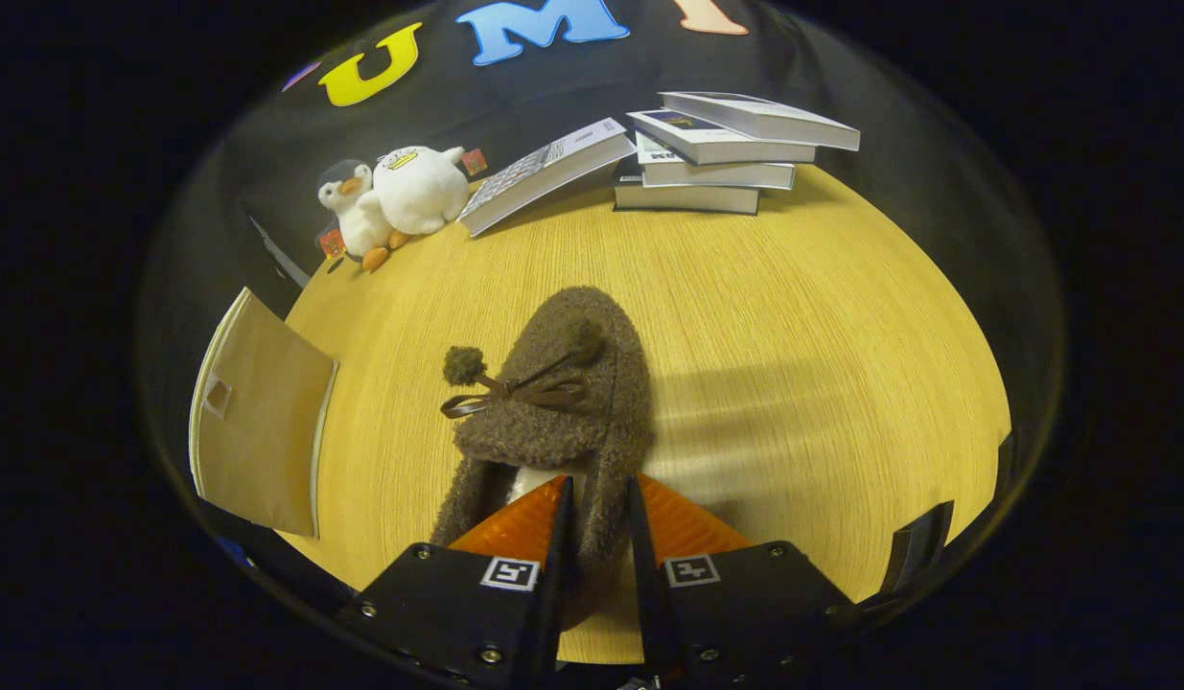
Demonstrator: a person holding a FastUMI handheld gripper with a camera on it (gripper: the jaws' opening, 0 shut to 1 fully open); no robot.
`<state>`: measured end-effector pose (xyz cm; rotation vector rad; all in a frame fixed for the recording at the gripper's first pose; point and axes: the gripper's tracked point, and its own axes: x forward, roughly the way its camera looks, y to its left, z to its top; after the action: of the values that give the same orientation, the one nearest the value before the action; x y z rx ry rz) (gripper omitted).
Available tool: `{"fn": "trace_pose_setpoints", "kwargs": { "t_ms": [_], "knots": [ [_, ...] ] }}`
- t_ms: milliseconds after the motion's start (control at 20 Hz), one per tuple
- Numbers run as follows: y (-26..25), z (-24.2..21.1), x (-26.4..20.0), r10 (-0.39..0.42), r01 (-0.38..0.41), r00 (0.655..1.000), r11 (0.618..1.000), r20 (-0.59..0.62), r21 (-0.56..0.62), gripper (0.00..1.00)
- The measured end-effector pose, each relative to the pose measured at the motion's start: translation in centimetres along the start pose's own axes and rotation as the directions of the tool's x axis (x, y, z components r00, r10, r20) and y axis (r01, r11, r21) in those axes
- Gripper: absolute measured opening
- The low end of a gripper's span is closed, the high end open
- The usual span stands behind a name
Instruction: Open the storage box then place both shoes into the box .Put the left shoe in first, then the right shoe, with the right side of both shoes facing outward in a uniform manner.
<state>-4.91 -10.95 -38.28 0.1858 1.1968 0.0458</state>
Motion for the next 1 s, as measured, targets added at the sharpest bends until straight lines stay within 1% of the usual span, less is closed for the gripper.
{"fn": "trace_pose_setpoints", "kwargs": {
  "t_ms": [50, 100, 150, 200, 300, 400, 750, 1000],
  "knots": [
    [0.2, 0.1, -0.2, -0.003, 0.003, 1.0, 1.0, -0.008, -0.001, 0.33],
    [-0.6, 0.1, -0.1, -0.052, 0.052, 0.999, 0.999, -0.006, 0.0, 0.33],
    [-1.3, 0.6, -1.1, -0.074, 0.072, 0.997, 0.995, 0.023, 0.066, 0.33],
    [-0.9, 0.4, -0.5, -0.057, 0.055, 0.998, 0.993, 0.011, 0.108, 0.02],
    [-0.4, -0.1, -0.6, -0.05, 0.05, 0.999, 0.988, -0.007, 0.143, 0.02],
    [0.0, 0.3, -1.3, -0.054, 0.053, 0.999, 0.985, 0.005, 0.166, 0.02],
    [5.8, 2.2, -5.1, 0.015, -0.027, 0.999, 0.972, 0.051, 0.233, 0.02],
    [11.2, 4.7, -8.2, 0.079, -0.1, 0.992, 0.964, 0.095, 0.245, 0.02]
  ]
}}
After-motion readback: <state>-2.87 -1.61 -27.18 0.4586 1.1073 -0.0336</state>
